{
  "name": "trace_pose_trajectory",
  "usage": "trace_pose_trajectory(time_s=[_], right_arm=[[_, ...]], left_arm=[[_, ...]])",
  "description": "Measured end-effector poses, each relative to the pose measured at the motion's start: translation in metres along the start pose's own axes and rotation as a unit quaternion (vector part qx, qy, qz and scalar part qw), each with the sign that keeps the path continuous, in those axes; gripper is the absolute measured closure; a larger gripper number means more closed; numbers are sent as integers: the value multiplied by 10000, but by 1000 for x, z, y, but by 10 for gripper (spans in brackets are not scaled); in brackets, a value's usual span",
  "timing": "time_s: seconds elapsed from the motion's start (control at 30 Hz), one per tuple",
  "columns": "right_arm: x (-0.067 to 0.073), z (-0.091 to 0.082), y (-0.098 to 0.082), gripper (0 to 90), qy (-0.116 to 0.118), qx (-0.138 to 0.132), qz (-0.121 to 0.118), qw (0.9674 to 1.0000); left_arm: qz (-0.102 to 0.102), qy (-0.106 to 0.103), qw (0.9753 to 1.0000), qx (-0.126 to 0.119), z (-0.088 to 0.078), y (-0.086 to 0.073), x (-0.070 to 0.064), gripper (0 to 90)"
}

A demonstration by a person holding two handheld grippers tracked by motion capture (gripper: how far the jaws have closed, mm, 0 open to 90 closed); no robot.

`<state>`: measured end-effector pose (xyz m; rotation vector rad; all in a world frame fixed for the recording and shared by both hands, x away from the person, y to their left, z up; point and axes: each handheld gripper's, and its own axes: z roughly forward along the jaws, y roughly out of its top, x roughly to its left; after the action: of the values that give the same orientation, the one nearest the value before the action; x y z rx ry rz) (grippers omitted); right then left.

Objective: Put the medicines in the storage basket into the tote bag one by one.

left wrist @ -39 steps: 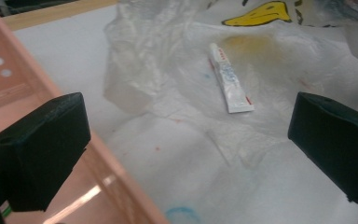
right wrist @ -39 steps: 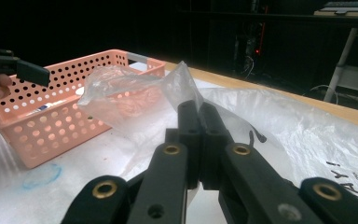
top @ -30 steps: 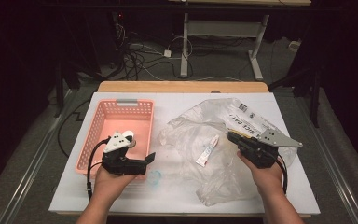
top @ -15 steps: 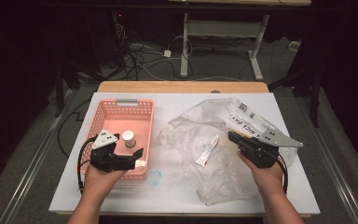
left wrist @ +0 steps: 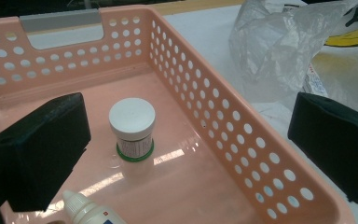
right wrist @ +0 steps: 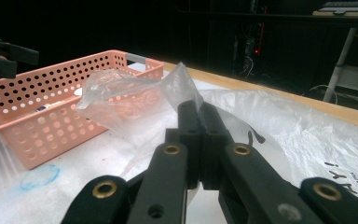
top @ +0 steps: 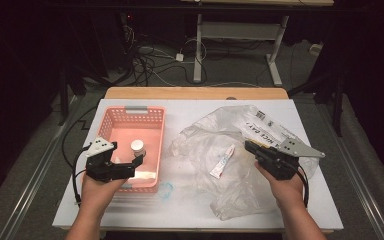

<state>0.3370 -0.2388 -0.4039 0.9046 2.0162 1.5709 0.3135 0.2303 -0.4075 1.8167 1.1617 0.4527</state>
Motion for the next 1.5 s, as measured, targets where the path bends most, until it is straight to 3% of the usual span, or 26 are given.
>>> trace_pose_trajectory(time_s=[0.2, 0.5, 0.8, 0.9, 1.1, 1.2, 1.37, 1.5], right_arm=[[0, -1, 1, 900, -6, -27, -42, 10000], [-1, -1, 2, 900, -2, -38, -4, 10000], [-2, -2, 2, 900, -5, -65, 4, 10000], [-3, -2, 1, 900, 4, -57, 22, 10000], [-3, -3, 2, 900, 4, -74, 24, 10000], [-2, -3, 3, 900, 5, -77, 6, 10000], [-2, -2, 2, 900, 21, -62, 6, 10000], [-2, -2, 3, 900, 24, -65, -11, 10000]], left_arm=[[80, -25, 10000, -4, 5, 12, 0, 0], [-147, 32, 9999, -44, 27, 30, 23, 0], [-323, 127, 9982, 499, 59, 32, 42, 0], [-407, 235, 9964, 702, 65, 31, 47, 0], [-561, 255, 9891, 1334, 78, 27, 54, 36], [-525, 172, 9865, 1542, 81, 28, 53, 88], [-394, 127, 9849, 1681, 79, 31, 52, 150], [-272, 78, 9815, 1896, 82, 28, 50, 188]])
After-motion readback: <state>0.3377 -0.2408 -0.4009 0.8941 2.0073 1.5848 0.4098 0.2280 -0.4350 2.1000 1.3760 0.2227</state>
